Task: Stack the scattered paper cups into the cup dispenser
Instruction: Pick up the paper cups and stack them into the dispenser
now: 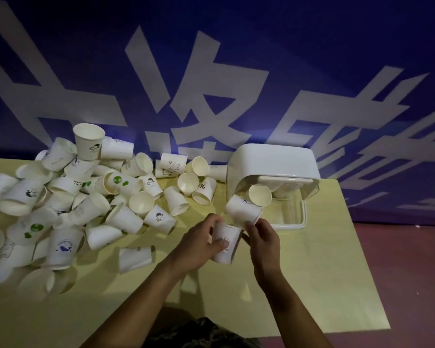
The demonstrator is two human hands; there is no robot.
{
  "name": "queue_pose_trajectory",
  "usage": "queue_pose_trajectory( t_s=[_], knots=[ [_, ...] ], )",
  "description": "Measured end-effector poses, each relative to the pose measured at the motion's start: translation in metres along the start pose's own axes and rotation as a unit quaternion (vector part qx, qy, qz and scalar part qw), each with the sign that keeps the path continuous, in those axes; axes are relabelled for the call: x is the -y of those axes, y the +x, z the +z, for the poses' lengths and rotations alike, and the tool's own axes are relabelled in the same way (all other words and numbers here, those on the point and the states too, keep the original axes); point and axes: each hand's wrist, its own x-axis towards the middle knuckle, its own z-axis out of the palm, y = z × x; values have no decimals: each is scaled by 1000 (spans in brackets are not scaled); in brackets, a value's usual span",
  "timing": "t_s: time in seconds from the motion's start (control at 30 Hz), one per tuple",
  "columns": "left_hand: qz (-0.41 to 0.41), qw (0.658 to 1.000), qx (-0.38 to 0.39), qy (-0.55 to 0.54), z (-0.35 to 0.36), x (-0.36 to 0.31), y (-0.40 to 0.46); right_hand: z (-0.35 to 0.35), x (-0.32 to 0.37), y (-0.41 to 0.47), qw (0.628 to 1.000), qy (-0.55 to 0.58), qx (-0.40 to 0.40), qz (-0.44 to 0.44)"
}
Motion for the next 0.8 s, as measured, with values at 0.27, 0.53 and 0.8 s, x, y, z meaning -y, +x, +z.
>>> queue_pose_trajectory(
  t_s=[0.27,0.53,0.8],
  knots=[
    [39,984,-173,8,26,-21,15,-63,14,56,901,-344,-55,-259],
    [38,957,-271,98,43,-42,21,-65,7,108,761,-566,90,-304],
    [42,958,-271,80,54,-65,30,-59,-12,142,727,-591,185,-297]
  ],
)
